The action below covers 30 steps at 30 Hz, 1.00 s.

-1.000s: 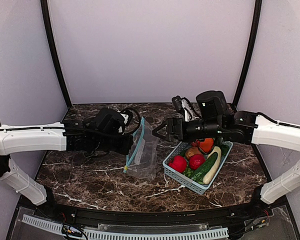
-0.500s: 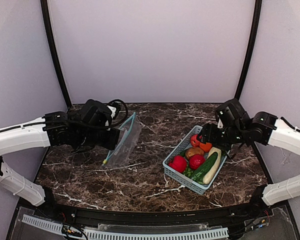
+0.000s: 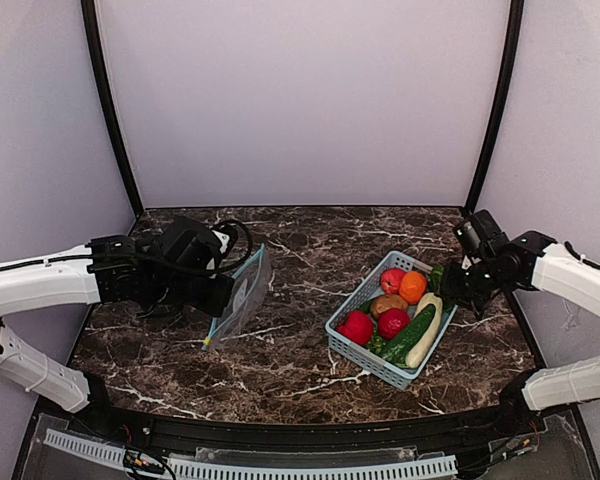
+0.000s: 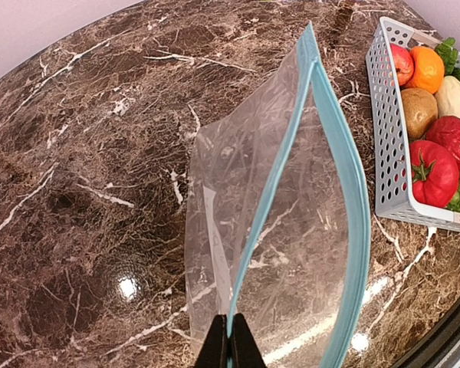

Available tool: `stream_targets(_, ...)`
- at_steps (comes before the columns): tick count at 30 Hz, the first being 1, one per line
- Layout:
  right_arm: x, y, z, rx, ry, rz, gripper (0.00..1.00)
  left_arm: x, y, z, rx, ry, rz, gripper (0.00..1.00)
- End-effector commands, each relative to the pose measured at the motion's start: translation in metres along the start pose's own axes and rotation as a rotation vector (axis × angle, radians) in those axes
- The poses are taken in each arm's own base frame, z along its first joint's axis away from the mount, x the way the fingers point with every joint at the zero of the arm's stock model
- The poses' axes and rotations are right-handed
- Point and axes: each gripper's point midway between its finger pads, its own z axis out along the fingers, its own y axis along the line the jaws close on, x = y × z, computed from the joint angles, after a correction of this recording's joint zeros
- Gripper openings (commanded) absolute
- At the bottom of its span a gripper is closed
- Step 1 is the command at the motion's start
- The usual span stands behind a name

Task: Place the food in the zip-top bag and seal the zipper
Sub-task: Adjust the fake vegetable in the bin.

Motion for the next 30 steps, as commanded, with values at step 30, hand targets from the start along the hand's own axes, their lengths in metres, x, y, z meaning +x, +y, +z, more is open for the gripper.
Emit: stream_targets(30,0.003,0.001,0.09,0.103,0.141,0.043,0.58,0.011,0.0,-0.003,0.057,-0.02,-0.076,0.01)
